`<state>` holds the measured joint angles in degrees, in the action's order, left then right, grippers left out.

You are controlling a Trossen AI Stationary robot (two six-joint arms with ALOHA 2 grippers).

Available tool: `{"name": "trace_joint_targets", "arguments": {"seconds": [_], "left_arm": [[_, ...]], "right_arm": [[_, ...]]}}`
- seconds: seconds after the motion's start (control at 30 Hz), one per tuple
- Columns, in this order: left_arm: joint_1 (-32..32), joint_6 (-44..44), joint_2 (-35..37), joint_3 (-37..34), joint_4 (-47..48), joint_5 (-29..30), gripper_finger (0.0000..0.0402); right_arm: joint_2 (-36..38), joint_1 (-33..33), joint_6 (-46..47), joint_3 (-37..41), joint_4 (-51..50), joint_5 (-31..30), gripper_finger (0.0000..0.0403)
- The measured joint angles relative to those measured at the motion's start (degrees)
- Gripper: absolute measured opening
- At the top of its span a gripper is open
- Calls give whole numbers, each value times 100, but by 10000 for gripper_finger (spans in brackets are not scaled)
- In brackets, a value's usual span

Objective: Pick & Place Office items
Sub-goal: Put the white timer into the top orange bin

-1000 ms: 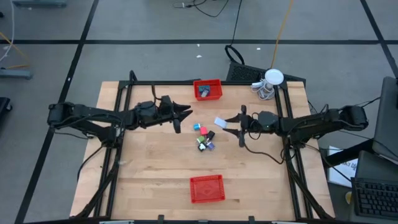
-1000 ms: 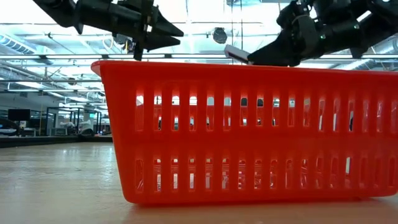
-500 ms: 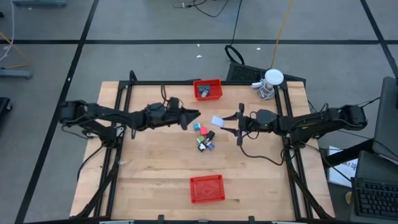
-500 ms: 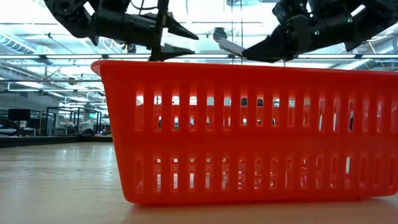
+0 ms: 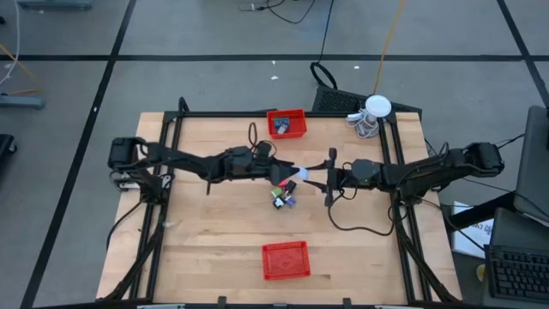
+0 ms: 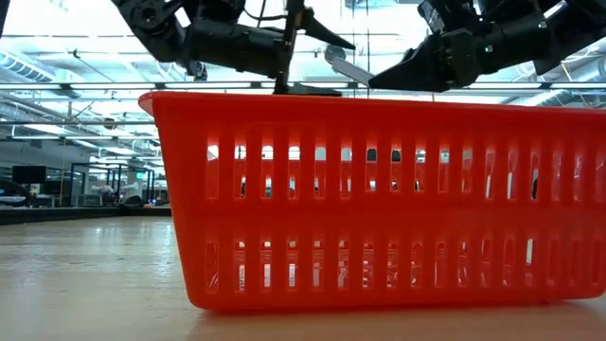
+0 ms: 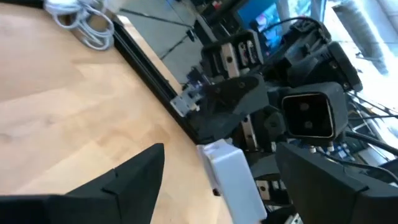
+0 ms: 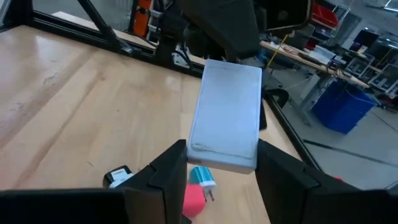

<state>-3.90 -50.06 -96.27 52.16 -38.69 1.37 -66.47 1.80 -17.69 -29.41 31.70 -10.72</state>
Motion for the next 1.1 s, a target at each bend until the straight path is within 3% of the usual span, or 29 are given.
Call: {"name": "trace_joint_targets", "arguments": {"seconds": [0.27, 0.97, 1.1], "left_arm": [[2, -161, -94, 120, 125, -181, 279], [-2, -320, -94, 116, 185, -377, 78], [-36, -122, -94, 116, 178, -379, 64]], "right_arm": [[1, -2, 1, 0, -127, -166, 151], [5, -7, -18, 0, -178, -169, 156], [5, -7, -64, 0, -182, -226, 154]]}}
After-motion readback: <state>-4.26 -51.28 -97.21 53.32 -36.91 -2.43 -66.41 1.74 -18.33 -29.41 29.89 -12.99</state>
